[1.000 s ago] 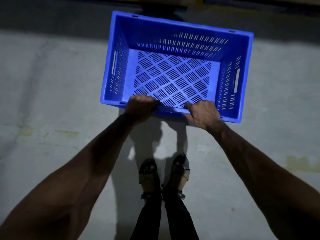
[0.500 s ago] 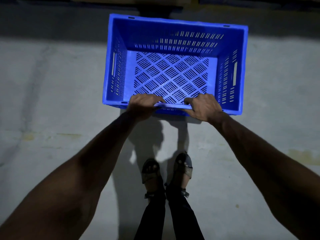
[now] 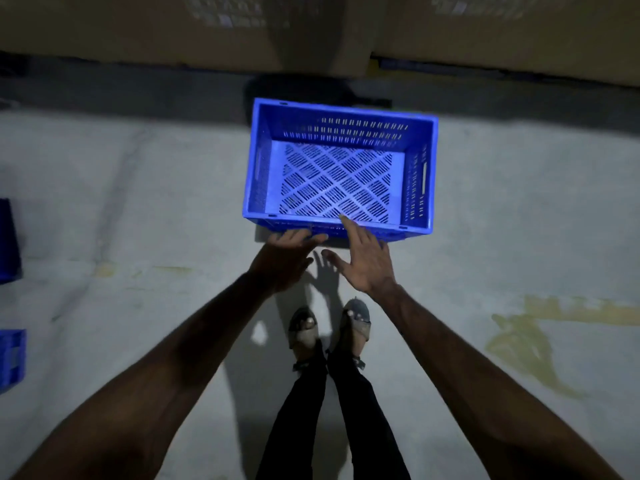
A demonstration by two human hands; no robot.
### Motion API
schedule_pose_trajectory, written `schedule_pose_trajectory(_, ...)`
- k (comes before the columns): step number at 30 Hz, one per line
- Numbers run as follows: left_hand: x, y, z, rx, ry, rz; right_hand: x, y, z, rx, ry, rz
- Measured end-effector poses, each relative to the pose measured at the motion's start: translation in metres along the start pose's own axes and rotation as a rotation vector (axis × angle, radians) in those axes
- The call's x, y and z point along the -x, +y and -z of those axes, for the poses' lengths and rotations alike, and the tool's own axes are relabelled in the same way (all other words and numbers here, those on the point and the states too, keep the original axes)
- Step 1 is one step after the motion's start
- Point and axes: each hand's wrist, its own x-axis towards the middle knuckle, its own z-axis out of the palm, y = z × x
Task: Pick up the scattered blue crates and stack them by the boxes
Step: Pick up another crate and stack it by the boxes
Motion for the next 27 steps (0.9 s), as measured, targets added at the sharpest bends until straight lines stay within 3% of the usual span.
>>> schedule_pose_trajectory(3, 0.045, 0.033, 0.063, 0.169, -0.047, 0.167, 0.057, -0.036, 0.046, -0.152, 0.017, -0.006)
schedule_pose_trajectory(5, 0.076, 0.054, 0.099, 0.241, 0.017, 0.245, 0.094, -0.053, 0.077, -0.186, 0.014, -0.009)
schedule_pose_trajectory(14, 0.175, 0.129, 0.232, 0.63, 0.017, 0.456, 0.234, -0.075, 0.185, -0.298, 0.098, -0.088)
schedule_pose_trajectory(18, 0.209, 0.155, 0.248, 0.669, 0.137, 0.463, 0.275, -0.069, 0.185, -0.298, 0.064, -0.113)
schedule_pose_trajectory(22, 0.234, 0.176, 0.252, 0.647, 0.111, 0.471, 0.314, -0.067, 0.18, -0.342, 0.076, -0.104)
schedule_pose_trajectory(27, 0.266, 0.193, 0.244, 0.713, 0.055, 0.586, 0.357, -0.056, 0.163, -0.269, -0.054, -0.08)
